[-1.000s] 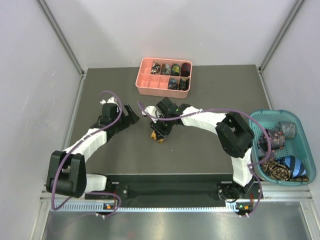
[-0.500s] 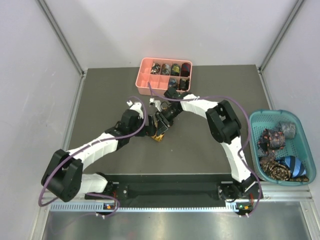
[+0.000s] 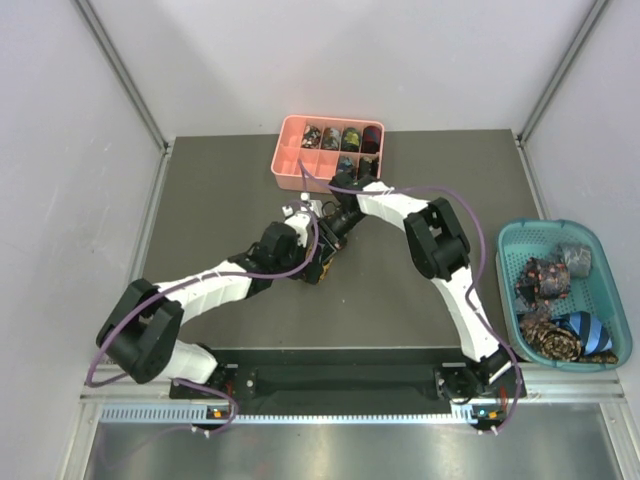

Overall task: Roll the ties
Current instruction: Roll the tie

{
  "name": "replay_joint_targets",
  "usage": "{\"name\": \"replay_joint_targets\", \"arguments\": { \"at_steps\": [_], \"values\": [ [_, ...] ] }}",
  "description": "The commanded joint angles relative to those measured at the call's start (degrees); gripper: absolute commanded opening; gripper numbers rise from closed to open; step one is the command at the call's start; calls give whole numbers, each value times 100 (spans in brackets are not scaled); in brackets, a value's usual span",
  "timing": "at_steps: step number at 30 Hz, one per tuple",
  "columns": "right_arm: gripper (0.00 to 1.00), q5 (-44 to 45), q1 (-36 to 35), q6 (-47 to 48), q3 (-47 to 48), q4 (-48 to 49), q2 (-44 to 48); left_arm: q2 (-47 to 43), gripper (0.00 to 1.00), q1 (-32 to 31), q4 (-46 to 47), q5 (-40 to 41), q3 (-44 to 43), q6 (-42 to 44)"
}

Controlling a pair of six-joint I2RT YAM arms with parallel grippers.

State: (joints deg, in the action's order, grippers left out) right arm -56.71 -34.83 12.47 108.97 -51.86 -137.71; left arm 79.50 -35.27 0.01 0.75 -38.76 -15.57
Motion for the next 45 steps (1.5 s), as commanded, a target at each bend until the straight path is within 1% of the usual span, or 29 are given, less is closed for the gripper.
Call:
{"name": "replay_joint_targets", "arguments": {
  "at_steps": [1,5,9,17,18,22,25,26,28,29,30,34,35,39,43,45],
  "values": [
    [4,837,64,397,186,176,-511,118,99,-77,456,-338,-219,405],
    [4,959,117,397,256,158,-590,337,99,-103,439,-524,-360,555],
    [4,1118,152,484,415,53,-722,767,99,-138,254,-331,-640,617],
    [5,1338,152,660,783,-61,-907,1260,99,-209,61,-128,-852,722],
    [6,1381,143,669,810,-70,-924,1339,99,-217,26,142,-922,722],
    [6,1338,152,748,898,-141,-942,1506,99,-235,-159,390,-993,705],
    [7,1329,161,748,872,-132,-942,1726,90,-235,-431,417,-1177,740],
    [7,1338,152,757,837,-141,-933,1787,85,-244,-484,443,-1212,740],
    [8,1329,161,766,802,-97,-916,1893,80,-296,-572,539,-1256,714],
    [9,1320,161,757,749,-88,-881,1911,76,-331,-616,601,-1248,696],
    [10,1320,152,766,723,-62,-863,1928,74,-384,-651,680,-1230,679],
    [18,1320,187,766,687,-26,-801,2007,66,-463,-739,742,-1221,617],
    [22,1311,178,766,696,-26,-793,2051,62,-481,-783,733,-1239,617],
    [26,1268,231,696,556,149,-652,2157,56,-481,-1011,786,-1362,512],
    [31,1250,257,590,415,281,-503,2227,55,-490,-1205,856,-1432,380],
    [35,1276,257,546,406,316,-485,2280,55,-490,-1293,865,-1494,292]
  ]
}}
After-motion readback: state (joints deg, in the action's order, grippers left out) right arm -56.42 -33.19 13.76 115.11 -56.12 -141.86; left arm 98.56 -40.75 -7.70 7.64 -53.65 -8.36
